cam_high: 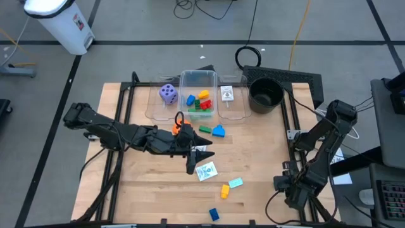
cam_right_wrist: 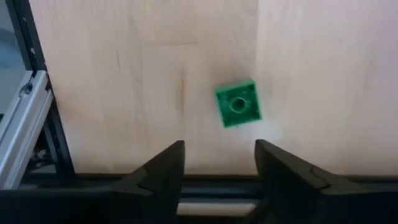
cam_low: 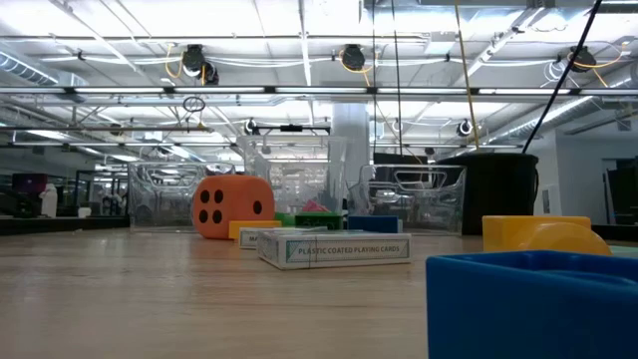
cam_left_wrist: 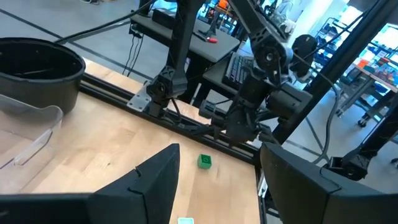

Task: Pick & Place Toys
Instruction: Put the green four stud game piece into the middle transparent bin

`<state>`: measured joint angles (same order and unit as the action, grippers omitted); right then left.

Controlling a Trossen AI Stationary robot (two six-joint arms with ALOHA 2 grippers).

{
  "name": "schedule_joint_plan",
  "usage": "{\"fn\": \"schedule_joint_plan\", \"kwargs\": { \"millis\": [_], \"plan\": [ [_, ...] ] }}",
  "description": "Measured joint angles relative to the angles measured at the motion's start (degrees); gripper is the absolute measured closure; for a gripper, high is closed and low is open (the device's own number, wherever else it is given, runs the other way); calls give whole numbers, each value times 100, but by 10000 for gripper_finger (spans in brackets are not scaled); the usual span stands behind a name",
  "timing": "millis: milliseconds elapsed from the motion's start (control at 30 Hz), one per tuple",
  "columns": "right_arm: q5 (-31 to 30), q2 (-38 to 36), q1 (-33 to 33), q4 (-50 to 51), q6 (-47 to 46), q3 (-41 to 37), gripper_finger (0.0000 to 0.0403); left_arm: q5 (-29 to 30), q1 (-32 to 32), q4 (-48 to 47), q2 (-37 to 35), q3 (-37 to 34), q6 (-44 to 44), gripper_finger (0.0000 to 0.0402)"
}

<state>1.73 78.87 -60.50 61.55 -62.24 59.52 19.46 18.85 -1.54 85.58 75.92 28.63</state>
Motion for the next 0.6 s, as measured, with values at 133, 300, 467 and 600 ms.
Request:
{"fn": "schedule_joint_plan", "kwargs": {
  "millis": [133, 300, 467, 600],
  "plan": [
    [189, 0, 117, -541, 133, -312, 182, 2, 0, -1, 0, 0, -105, 172],
    [300, -2, 296, -814, 198, -649, 149, 2, 0, -2, 0, 0, -108, 172],
    [302, -2, 432, -926, 355, -964, 129, 4, 0, -2, 2, 0, -110, 172],
    [306, -2, 503, -1168, 482, -1125, 120, 4, 0, -2, 2, 0, -110, 172]
  ]
}}
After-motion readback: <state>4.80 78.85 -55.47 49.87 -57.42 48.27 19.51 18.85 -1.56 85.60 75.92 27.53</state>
